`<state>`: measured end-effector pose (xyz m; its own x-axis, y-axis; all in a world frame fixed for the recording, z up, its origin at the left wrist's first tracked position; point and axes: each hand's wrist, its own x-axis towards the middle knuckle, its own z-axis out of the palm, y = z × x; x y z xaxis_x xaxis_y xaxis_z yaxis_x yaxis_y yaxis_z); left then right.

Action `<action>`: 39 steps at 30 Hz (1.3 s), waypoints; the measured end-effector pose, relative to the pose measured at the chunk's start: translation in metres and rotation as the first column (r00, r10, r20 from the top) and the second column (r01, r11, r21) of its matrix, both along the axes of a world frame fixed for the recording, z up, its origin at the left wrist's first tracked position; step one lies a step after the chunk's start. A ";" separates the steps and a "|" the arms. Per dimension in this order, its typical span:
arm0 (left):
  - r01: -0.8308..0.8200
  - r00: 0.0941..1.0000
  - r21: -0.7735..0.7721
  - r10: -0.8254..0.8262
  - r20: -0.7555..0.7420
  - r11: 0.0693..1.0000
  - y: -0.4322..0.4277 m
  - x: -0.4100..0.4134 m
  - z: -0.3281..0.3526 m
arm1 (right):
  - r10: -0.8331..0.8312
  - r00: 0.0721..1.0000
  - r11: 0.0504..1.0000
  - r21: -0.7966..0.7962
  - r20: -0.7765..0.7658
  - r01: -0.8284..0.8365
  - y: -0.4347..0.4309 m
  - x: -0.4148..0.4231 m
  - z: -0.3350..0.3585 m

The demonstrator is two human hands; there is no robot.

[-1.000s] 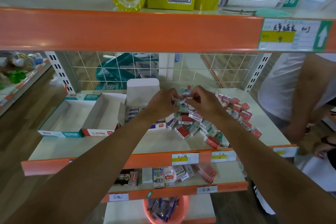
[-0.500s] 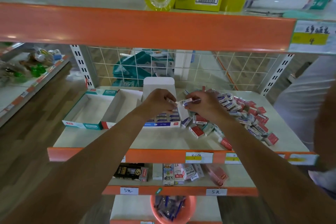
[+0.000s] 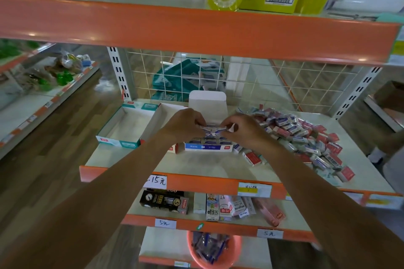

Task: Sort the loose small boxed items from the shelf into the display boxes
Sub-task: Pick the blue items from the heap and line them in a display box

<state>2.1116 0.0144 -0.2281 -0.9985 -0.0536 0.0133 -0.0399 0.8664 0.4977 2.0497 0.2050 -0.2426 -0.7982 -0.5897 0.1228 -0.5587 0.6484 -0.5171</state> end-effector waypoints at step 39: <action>0.027 0.999 -0.177 -0.020 0.039 0.984 -0.021 -0.002 -0.024 | 0.047 0.999 0.967 0.251 0.023 -0.052 -0.035 -0.001 -0.007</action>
